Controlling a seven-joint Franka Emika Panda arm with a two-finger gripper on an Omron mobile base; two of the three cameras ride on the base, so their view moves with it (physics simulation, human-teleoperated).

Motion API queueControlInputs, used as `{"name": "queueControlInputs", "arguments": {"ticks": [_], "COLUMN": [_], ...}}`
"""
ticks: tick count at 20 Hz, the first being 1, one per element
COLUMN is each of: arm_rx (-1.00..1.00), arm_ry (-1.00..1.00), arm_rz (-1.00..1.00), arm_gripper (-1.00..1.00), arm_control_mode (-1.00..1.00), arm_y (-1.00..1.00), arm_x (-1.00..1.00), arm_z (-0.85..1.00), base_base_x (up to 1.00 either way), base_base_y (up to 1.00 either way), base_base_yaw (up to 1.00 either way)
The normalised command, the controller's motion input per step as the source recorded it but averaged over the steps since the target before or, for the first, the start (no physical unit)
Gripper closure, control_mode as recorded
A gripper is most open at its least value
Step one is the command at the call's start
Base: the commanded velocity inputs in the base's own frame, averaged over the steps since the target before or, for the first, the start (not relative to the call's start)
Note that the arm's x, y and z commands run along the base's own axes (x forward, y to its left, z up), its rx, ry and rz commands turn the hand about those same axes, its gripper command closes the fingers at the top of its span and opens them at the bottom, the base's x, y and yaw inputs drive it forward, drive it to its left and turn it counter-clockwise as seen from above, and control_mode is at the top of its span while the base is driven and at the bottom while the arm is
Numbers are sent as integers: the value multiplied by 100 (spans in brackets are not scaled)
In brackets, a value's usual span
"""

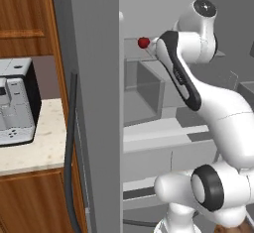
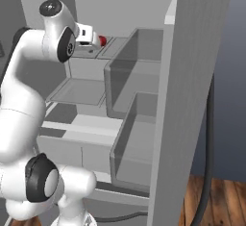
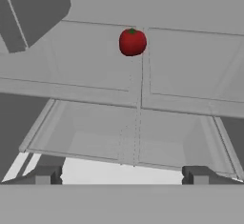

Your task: Place the cold items (tomato and tangerine) from the fridge in one tupperware on the dining counter. Place the warm items (hot dog and kebab skewer) in the stove area in another tupperware.

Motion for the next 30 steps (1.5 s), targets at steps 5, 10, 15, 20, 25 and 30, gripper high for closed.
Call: {"name": "queueControlInputs", "arguments": {"ticks": [5, 10, 15, 20, 25, 30], "arm_rx": [-1, -3, -13, -5, 0, 0], "arm_ry": [0, 0, 0, 0, 0, 0], "arm_rz": [0, 0, 0, 0, 0, 0], "arm_gripper": [-100, -100, -100, -100, -100, -100], "arm_control_mode": [-100, -100, -100, -100, -100, -100], "arm_y": [6, 7, 6, 2, 0, 0], "arm_x": [74, 68, 58, 52, 52, 51], "arm_z": [0, -4, -26, -18, -9, -7], "base_base_x": [0, 0, 0, 0, 0, 0], "base_base_y": [0, 0, 0, 0, 0, 0], "base_base_yaw": [0, 0, 0, 0, 0, 0]}}
